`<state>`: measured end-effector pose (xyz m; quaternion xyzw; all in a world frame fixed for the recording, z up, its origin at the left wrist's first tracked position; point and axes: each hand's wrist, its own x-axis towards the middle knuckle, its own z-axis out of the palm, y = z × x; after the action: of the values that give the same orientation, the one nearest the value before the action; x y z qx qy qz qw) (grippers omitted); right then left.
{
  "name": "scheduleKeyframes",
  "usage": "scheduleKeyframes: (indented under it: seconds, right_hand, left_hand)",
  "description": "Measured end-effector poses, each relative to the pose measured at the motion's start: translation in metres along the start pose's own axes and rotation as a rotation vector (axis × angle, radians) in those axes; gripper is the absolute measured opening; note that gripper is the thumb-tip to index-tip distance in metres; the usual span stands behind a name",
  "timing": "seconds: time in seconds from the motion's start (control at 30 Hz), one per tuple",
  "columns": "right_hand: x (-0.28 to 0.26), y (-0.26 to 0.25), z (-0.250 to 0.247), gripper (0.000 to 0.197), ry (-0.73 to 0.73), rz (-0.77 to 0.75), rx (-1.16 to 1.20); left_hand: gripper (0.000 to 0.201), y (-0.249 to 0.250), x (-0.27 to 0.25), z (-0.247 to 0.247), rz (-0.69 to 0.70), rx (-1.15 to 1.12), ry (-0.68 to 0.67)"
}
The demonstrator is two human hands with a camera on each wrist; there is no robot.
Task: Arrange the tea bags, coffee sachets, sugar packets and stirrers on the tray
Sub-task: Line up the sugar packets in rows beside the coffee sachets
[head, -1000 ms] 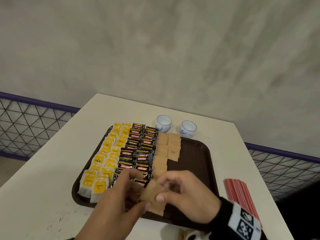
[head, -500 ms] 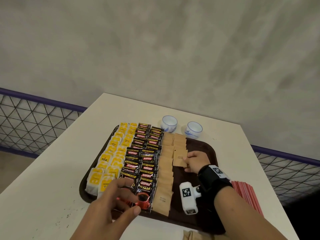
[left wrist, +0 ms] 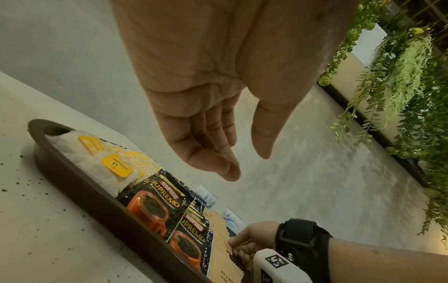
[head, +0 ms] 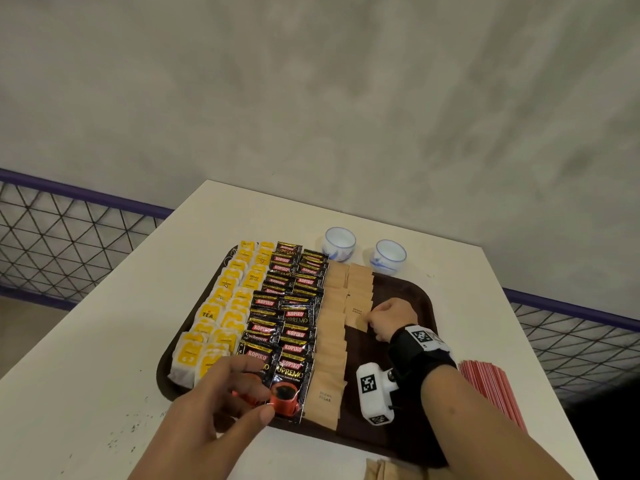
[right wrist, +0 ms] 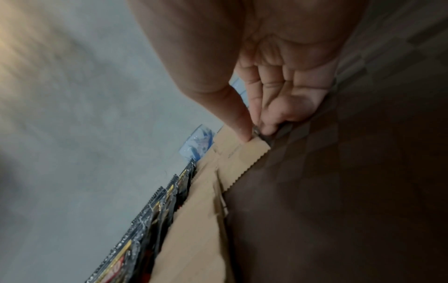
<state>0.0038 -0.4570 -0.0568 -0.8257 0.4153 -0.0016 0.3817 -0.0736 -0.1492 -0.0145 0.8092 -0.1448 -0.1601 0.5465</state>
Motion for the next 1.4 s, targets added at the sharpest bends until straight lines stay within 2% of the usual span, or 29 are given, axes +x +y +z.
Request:
scheduleKeyframes:
  seconds: [0.17, 0.27, 0.37, 0.43, 0.57, 0.63, 0.73, 0.8, 0.87, 0.97, 1.03, 1.1, 1.17, 1.27, 1.4]
  right_hand:
    - [-0.002, 0.004, -0.006, 0.013, -0.022, 0.005, 0.039]
    - [-0.003, 0.007, -0.007, 0.013, -0.028, -0.003, 0.023]
    - [-0.003, 0.009, -0.004, 0.015, -0.023, -0.021, -0.006]
    - [-0.004, 0.008, -0.003, 0.022, -0.027, -0.027, -0.047]
    - [-0.006, 0.002, 0.0, 0.044, -0.079, -0.01, -0.152]
    - [-0.006, -0.001, 0.002, 0.047, -0.075, 0.018, -0.17]
    - [-0.007, -0.004, 0.001, 0.039, -0.069, 0.073, -0.151]
    - [-0.007, -0.005, -0.001, 0.036, -0.076, 0.095, -0.133]
    - [-0.006, -0.004, -0.002, 0.036, -0.075, 0.101, -0.11]
    - [-0.006, 0.0, -0.002, 0.036, -0.083, 0.082, -0.099]
    - [-0.008, -0.001, -0.002, 0.047, -0.087, 0.055, -0.096]
    - [-0.013, -0.004, -0.001, 0.054, -0.073, 0.042, -0.093]
    - [-0.016, -0.007, 0.001, 0.051, -0.068, 0.031, -0.111]
    - [-0.018, -0.009, 0.001, 0.041, -0.076, 0.028, -0.108]
    - [-0.016, -0.005, -0.003, 0.036, -0.102, 0.031, -0.033]
  left_hand:
    - [0.042, -0.001, -0.001, 0.0, 0.03, 0.038, -0.007]
    - [0.034, 0.003, -0.005, 0.0, 0.011, 0.034, -0.023]
    - [0.037, 0.005, -0.007, 0.001, 0.001, -0.003, -0.062]
    - [0.045, 0.008, -0.009, -0.001, 0.0, -0.035, -0.076]
    - [0.081, 0.012, -0.011, -0.004, -0.013, -0.024, -0.032]
    - [0.08, 0.013, -0.011, -0.005, -0.017, -0.005, -0.015]
    - [0.084, 0.015, -0.012, -0.008, -0.03, 0.016, -0.038]
    - [0.076, 0.016, -0.013, -0.009, -0.032, 0.006, -0.039]
    - [0.05, 0.017, -0.014, -0.006, -0.014, -0.014, -0.006]
    - [0.049, 0.01, -0.013, -0.003, 0.012, 0.018, -0.011]
    - [0.048, 0.007, -0.013, -0.001, 0.011, 0.028, -0.017]
    - [0.04, 0.005, -0.013, 0.001, 0.007, 0.024, -0.02]
    - [0.031, 0.004, -0.013, 0.001, -0.002, 0.016, -0.026]
    - [0.033, 0.005, -0.014, -0.001, 0.003, 0.006, -0.02]
    - [0.049, 0.003, -0.012, -0.003, 0.02, 0.026, 0.002]
